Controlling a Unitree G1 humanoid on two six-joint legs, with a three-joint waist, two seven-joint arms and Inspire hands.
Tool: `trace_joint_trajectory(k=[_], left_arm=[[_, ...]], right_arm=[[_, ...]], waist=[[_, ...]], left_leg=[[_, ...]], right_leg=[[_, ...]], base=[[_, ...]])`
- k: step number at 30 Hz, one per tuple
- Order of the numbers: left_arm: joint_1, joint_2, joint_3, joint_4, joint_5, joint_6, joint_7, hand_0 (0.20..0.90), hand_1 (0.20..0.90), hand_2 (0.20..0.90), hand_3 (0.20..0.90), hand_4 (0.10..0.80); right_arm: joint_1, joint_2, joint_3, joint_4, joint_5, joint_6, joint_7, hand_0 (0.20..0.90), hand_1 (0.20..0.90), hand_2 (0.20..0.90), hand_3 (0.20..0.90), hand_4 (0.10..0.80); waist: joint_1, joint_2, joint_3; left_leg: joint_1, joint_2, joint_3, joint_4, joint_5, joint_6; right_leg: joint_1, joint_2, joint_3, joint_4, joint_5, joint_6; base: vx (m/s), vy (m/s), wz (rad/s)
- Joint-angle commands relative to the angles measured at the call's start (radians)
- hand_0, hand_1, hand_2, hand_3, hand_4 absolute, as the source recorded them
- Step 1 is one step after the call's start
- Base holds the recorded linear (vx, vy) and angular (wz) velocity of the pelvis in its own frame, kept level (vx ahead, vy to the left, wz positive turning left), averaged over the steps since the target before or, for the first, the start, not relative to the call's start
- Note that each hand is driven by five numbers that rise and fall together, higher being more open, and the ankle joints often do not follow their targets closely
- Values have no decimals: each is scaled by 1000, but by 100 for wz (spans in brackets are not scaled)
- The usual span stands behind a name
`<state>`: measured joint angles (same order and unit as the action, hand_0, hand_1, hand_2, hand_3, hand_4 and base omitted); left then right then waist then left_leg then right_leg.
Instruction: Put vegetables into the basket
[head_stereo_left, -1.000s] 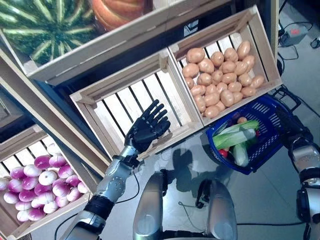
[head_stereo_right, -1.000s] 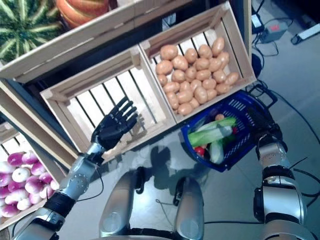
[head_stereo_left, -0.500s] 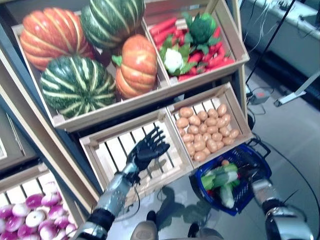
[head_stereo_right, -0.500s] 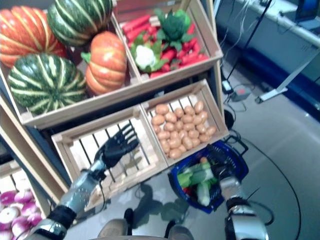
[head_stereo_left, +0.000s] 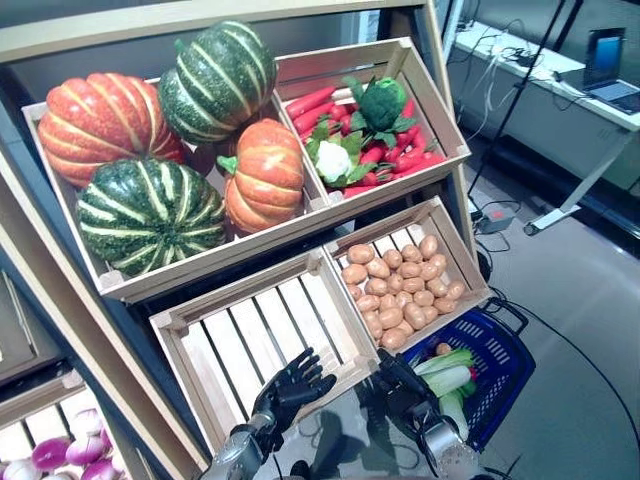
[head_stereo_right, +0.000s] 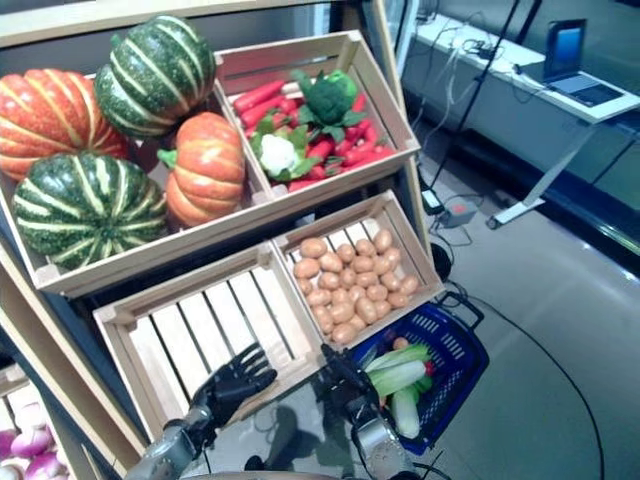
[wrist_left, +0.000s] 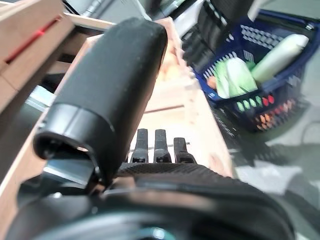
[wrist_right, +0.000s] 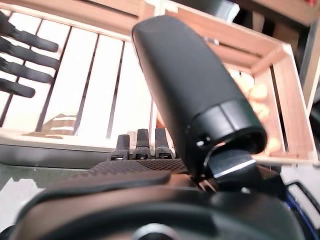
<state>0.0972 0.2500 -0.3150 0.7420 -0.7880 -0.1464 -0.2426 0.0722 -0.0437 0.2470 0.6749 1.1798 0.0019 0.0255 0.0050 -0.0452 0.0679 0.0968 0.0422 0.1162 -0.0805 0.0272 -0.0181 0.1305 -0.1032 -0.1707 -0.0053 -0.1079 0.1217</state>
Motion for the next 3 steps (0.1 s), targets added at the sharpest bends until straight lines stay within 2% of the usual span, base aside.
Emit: trace_joint_trajectory(k=[1,3], left_arm=[[-56,-50,9,-35,28,-52,-32,900,900,900,900,800],[-60,-49,-6,-50,24,-51,-29,900,900,900,900,800]], right_arm=[[-15,14,60,-91,-49,17,36,900,900,900,900,800],[-20,7,78,-80,-43,39,38,900,900,900,900,800]], waist=[[-23,34,8],[-22,41,13]], left_leg=[[-12,-15,-5,-7,18,0],[-14,-16,-8,-7,20,1]], right_leg=[[-41,20,25,-79,194,-56],[-43,19,22,-77,190,-57]], base=[[-4,54,1],[-15,64,1]])
